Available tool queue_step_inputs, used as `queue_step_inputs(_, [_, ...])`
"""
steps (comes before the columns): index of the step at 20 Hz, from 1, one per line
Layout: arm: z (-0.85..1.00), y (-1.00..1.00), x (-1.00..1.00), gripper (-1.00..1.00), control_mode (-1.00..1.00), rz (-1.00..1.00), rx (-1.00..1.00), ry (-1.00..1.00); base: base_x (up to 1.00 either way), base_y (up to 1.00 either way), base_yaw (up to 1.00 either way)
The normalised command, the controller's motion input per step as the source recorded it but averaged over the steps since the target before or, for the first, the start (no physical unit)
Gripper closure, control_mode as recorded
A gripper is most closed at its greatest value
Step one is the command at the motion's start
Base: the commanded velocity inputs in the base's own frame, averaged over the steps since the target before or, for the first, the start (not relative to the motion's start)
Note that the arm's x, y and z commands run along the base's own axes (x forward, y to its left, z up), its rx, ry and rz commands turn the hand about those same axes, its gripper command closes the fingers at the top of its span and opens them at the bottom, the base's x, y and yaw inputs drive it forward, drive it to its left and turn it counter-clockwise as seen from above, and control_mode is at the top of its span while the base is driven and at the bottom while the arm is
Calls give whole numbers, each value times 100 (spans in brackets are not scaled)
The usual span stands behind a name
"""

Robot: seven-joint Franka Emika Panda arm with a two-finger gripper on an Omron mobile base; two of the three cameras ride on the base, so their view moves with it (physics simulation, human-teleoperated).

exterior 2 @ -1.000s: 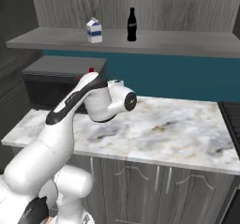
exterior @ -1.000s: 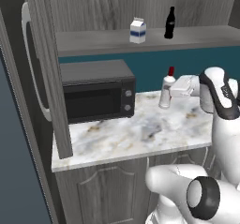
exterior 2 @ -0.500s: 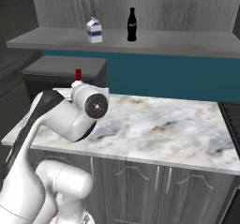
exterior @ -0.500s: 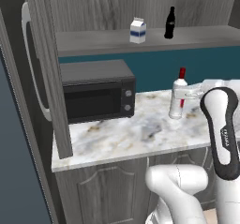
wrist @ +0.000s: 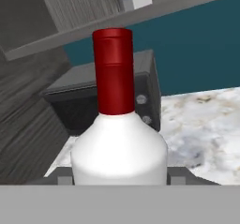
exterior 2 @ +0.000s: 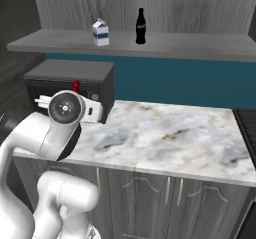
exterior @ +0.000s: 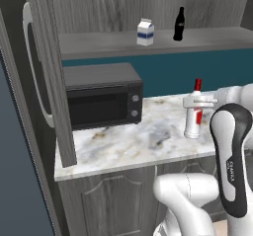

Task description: Sort all alcoholic drinks to one cabinet, and non-alcoholic drinks to the other.

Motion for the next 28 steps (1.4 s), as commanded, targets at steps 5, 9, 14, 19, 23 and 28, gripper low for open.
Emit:
queue_step_inputs(5, [28,12,-27,100,-100,-9,-7,9,0,0,0])
queue_step_inputs(9, [15,4,-29,100,-100,0,-10,0,0,0,0])
queue_step_inputs(14, [0,0,-1,100,-100,0,-2,0,0,0,0])
queue_step_inputs(19, [0,0,-19,100,100,0,0,0,-60,-15,0])
queue_step_inputs(23, [0,0,0,100,100,0,0,0,-100,-37,0])
queue_step_inputs(28, [0,0,0,100,100,0,0,0,-100,-45,-1])
